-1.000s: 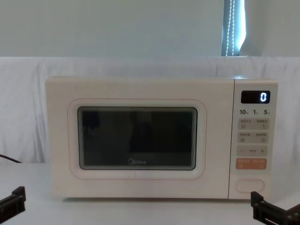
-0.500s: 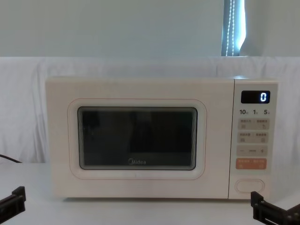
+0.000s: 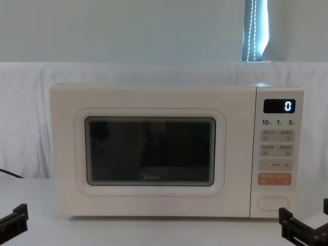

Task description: Press the button to open the microwave door with one hand; close the microwave door with the other hand.

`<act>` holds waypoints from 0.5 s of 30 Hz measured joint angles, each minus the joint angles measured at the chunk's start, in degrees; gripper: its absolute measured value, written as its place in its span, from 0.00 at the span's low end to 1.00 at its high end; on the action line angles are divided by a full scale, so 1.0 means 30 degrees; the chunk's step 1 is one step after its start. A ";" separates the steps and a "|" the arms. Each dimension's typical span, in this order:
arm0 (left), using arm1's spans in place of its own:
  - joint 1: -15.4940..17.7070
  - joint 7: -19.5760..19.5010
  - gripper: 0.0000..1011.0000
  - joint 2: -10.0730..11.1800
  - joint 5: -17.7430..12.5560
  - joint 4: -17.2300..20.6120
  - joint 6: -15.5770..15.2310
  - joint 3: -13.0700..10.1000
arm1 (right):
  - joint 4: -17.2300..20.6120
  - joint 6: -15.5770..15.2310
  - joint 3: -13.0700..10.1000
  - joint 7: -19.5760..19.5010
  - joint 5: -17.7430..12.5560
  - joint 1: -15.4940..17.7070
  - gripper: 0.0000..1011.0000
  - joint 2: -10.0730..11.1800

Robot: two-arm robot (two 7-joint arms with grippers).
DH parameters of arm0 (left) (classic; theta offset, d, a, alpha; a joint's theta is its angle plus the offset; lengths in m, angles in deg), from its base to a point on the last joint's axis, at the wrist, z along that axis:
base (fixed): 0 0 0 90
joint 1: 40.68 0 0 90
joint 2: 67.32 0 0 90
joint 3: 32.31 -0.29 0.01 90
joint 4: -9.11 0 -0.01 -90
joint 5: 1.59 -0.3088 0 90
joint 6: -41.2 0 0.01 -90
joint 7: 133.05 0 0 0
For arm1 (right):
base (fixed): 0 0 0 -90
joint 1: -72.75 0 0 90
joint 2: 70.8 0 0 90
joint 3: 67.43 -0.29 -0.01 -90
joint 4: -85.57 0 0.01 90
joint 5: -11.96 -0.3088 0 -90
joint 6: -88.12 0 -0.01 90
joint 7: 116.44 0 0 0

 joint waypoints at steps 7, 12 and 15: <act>0.0000 0.0000 0.99 -0.0001 0.0000 0.0000 0.0000 -0.0001 | 0.0000 0.0000 -0.0001 0.0000 0.0000 -0.0001 0.60 0.0000; 0.0000 0.0000 0.99 0.0000 0.0000 0.0000 0.0000 -0.0001 | -0.0001 0.0000 0.0000 -0.0001 0.0000 0.0000 0.44 0.0000; 0.0000 -0.0001 0.99 -0.0001 0.0001 0.0000 0.0001 0.0000 | 0.0000 0.0000 0.0000 0.0000 0.0000 -0.0001 0.35 0.0001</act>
